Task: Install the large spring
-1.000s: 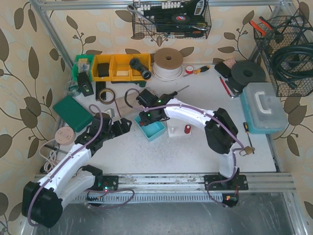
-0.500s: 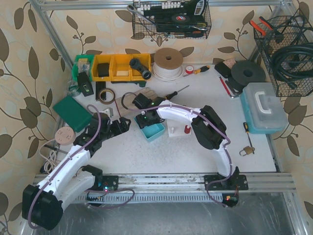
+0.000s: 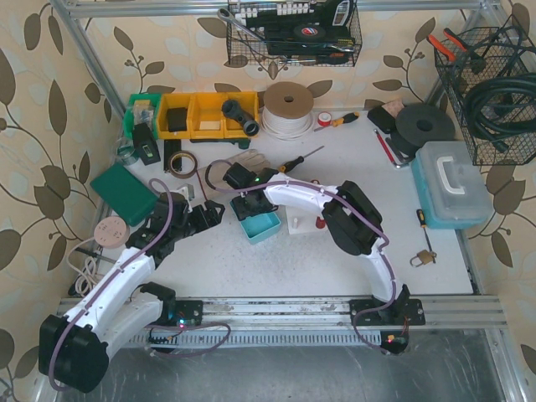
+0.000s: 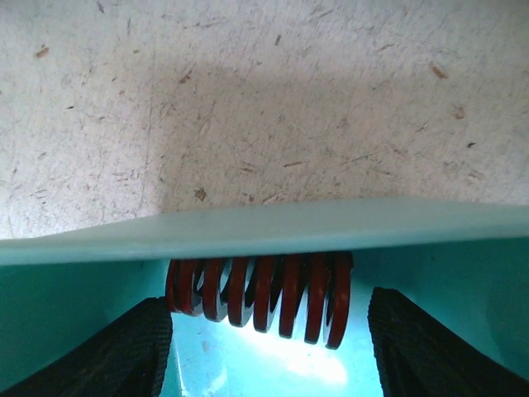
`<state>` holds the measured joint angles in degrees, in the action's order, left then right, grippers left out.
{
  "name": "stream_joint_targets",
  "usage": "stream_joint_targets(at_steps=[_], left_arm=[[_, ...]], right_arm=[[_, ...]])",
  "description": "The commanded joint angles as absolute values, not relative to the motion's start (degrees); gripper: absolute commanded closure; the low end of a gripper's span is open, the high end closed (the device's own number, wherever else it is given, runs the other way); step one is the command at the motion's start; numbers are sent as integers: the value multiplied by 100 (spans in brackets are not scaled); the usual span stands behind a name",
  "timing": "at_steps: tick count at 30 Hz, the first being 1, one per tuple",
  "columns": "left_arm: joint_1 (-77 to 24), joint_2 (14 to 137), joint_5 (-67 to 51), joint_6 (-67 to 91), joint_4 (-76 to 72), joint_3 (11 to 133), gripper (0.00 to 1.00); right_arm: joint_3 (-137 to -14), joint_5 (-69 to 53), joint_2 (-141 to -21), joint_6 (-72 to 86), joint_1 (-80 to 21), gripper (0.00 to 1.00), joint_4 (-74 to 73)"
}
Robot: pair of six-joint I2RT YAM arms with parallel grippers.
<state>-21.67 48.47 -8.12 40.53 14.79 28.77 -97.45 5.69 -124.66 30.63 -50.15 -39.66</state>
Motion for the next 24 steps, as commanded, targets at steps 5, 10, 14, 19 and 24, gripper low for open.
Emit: stream_joint_targets(at_steps=[5, 10, 14, 19, 24], left_arm=[[-2092, 4936, -971, 4013, 1239, 2849, 7], [-2083, 4949, -975, 4017, 1239, 2854, 7], [-2083, 4961, -976, 4025, 1248, 2848, 7], [-2083, 4968, -971, 4025, 1247, 2861, 7], [-2083, 4989, -973, 4025, 1248, 2859, 7]], right_arm=[[-9740, 1213, -12418, 3171, -5059, 36, -4236], [-9757, 1027, -12371, 3204, -5055, 36, -4162], [-9919, 930, -12523, 3223, -5063, 34, -4192], [-9976, 912, -12731, 3293, -5071, 33, -4206], [-9984, 899, -12858, 3197, -5072, 34, -4075]])
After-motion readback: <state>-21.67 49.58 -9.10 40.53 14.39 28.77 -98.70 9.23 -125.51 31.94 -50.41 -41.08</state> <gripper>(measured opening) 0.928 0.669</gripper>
